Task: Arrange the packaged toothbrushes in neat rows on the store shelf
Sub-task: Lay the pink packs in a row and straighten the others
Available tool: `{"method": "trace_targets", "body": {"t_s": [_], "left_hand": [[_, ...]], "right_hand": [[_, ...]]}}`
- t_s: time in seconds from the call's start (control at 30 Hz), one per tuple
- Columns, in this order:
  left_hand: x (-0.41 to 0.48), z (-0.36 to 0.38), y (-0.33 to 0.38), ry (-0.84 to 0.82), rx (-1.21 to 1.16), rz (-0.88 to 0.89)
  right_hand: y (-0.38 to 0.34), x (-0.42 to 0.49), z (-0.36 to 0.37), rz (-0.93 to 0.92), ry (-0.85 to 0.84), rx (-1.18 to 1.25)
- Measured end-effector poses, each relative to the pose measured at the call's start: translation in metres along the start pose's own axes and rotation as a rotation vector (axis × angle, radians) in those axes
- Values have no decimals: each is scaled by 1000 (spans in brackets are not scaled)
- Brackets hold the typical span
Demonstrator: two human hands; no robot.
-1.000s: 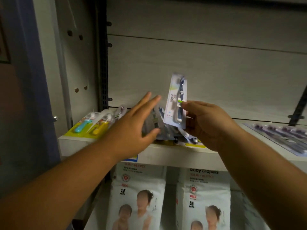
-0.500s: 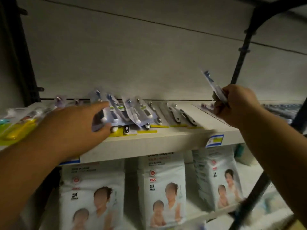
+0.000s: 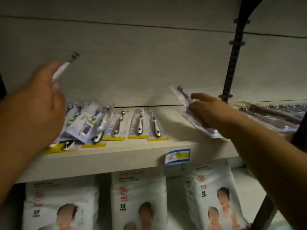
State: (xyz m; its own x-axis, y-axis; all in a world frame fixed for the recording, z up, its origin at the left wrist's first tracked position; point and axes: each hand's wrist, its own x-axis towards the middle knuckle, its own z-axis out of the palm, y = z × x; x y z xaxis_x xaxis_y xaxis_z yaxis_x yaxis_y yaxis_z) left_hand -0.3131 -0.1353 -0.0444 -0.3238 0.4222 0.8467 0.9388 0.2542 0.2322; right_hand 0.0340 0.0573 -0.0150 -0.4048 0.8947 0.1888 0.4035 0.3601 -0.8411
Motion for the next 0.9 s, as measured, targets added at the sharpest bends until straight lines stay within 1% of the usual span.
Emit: {"method": "trace_targets", "body": {"t_s": [0.03, 0.07, 0.1, 0.13, 0.17, 0.2, 0.27, 0.33, 0.4, 0.5, 0.57, 0.67, 0.73, 0.83, 0.9], "left_hand": [[-5, -14, 77, -56, -34, -2], [-7, -8, 122, -91, -94, 41], [-7, 1, 157, -151, -60, 52], [-8, 18, 175, -183, -13, 98], [-8, 35, 190, -235, 0, 108], [-6, 51, 203, -285, -7, 105], [-8, 77, 222, -358, -41, 91], [-16, 92, 227, -357, -93, 120], [-19, 99, 224, -350, -145, 106], [-21, 101, 221, -295, -126, 120], [-23, 101, 222, -302, -115, 153], [-25, 99, 222, -341, -129, 197], [-24, 99, 223, -380, -135, 201], [-23, 99, 224, -457, -137, 171], [-22, 98, 225, -500, -139, 176]], "right_hand": [[5, 1, 3, -62, -65, -29], [10, 2, 6, -119, -125, -86], [14, 4, 8, -177, -170, -205], [17, 8, 11, -217, -206, -355], [20, 11, 13, -245, -229, -472], [22, 14, 15, -270, -251, -547], [26, 17, 17, -308, -303, -608], [29, 18, 17, -339, -359, -665], [31, 20, 16, -362, -404, -744], [31, 24, 17, -321, -469, -799], [30, 25, 18, -339, -500, -868], [30, 31, 11, -339, -467, -980], [35, 39, 3, -329, -432, -994], [41, 42, -3, -383, -412, -1001], [43, 41, -5, -364, -379, -994]]}}
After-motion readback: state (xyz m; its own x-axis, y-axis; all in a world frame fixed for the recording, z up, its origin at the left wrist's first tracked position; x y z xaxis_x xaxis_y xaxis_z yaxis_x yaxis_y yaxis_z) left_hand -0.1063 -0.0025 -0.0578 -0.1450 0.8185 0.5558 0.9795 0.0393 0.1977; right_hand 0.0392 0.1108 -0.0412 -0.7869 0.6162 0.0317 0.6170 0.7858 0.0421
